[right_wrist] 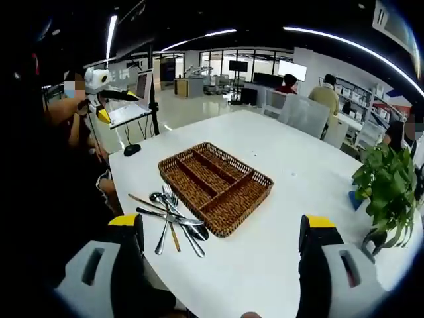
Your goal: Arrange the knives, forks, and spoons in their matching storage slots by inserting each utensil handle-first until every utensil is classified and aligned in the correct compartment
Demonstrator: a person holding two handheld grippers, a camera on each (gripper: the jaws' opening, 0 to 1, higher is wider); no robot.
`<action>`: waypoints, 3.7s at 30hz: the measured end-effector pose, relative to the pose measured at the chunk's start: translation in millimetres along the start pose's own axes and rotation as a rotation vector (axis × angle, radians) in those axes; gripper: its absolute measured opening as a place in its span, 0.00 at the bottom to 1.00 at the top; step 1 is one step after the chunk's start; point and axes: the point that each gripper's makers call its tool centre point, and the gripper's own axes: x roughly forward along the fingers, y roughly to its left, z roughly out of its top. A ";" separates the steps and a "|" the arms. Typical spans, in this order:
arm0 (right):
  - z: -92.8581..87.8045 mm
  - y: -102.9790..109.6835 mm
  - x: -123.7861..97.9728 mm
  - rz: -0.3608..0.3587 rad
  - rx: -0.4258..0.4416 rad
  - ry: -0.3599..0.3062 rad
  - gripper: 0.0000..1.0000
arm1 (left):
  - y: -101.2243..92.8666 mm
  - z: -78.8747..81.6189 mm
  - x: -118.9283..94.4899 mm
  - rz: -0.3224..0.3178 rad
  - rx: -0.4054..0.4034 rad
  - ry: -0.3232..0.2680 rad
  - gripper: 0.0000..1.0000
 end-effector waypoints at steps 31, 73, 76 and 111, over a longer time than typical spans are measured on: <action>7.2 8.7 -4.7 -0.002 0.011 -0.035 0.99 | -22.9 1.3 16.1 -0.071 0.011 0.006 1.00; -12.5 1.8 -16.6 -0.026 0.029 -0.056 0.99 | -126.1 -53.0 125.6 -0.244 0.113 0.124 0.86; -12.7 2.4 -18.1 -0.031 0.032 -0.054 0.99 | -130.8 -58.2 131.7 -0.251 0.097 0.132 0.83; -24.4 9.1 -25.3 -0.048 0.046 -0.033 0.99 | -176.8 -155.9 198.1 -0.405 -0.020 0.379 0.30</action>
